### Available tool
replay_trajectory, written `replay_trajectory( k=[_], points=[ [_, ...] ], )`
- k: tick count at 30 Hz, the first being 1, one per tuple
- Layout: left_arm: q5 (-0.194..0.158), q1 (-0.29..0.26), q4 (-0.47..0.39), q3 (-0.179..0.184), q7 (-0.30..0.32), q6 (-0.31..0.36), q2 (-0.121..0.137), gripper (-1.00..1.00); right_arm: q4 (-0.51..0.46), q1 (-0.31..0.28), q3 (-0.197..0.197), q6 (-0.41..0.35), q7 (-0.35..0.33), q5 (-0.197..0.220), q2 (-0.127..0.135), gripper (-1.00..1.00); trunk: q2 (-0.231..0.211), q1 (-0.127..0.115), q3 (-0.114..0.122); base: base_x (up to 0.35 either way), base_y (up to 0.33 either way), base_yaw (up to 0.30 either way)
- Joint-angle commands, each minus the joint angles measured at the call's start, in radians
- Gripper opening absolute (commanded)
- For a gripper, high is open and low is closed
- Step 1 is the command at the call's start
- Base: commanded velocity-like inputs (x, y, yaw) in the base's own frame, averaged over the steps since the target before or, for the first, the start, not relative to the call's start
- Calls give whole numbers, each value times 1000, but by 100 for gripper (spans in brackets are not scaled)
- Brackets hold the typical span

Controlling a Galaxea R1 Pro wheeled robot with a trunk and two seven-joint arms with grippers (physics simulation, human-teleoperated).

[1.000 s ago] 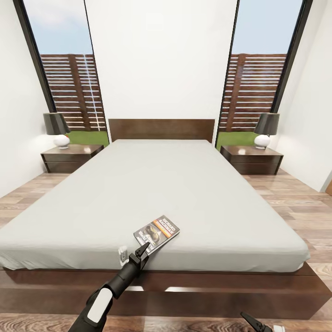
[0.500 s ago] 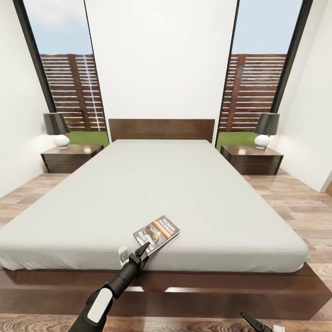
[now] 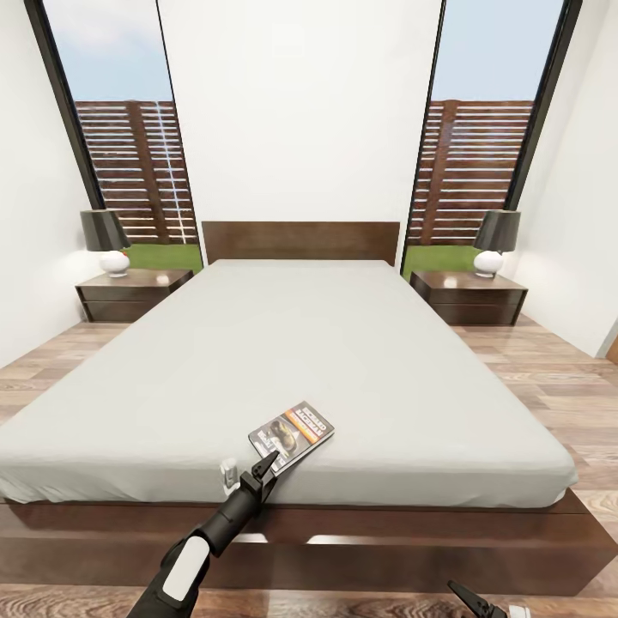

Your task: In the bedroom, move the book from the bed onto either nightstand, and place the two sandals side by side next to the bed.

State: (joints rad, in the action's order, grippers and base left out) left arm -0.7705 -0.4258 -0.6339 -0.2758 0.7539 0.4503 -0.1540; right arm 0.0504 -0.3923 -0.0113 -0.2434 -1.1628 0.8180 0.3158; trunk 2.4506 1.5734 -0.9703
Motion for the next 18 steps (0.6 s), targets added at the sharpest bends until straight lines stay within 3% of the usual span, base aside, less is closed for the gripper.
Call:
replay_trajectory(
  k=[1, 18],
  points=[
    [-3, -1, 0, -4, 2, 8, -1, 100, 3, -2, -1, -10, -5, 4, 0, 100, 0, 0, -1, 0, 0, 0],
    [-2, -1, 0, -3, -2, 5, -2, 100, 3, -2, -1, -10, -5, 4, 0, 100, 0, 0, -1, 0, 0, 0]
  ],
)
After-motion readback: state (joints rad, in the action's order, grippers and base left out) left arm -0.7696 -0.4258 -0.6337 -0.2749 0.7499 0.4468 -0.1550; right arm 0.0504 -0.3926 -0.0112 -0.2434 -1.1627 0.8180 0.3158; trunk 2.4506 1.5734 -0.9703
